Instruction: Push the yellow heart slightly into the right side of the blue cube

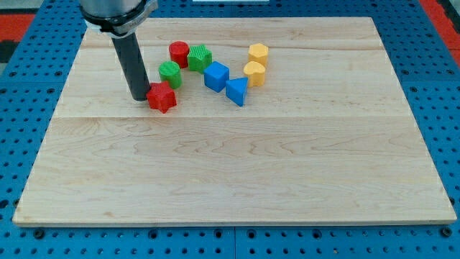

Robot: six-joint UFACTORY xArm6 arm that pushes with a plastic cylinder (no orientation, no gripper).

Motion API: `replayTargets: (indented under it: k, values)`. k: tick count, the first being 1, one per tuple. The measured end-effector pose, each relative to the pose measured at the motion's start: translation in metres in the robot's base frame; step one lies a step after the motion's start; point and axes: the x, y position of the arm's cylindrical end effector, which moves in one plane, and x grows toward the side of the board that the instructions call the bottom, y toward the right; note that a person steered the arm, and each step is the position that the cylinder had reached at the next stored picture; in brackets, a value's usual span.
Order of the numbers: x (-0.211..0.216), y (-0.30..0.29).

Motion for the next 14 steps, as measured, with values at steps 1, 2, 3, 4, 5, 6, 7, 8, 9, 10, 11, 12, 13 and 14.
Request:
replayTargets:
  k: [1, 2, 3, 4, 5, 6, 7, 8, 9, 10, 11, 12, 13, 14]
  values:
    - [0.000, 0.000]
    - [0.013, -0.006]
    - [0.042, -0.019]
    - [0.049, -0.026]
    - [0.052, -0.028]
    - [0.052, -0.027]
    - [0.052, -0.027]
    - [0.058, -0.001]
    - [0.079, 0.079]
    - [0.073, 0.156]
    - [0.019, 0.215]
    - [-0.037, 0.247]
    - [-0.047, 0.257]
    - [-0.045, 0.241]
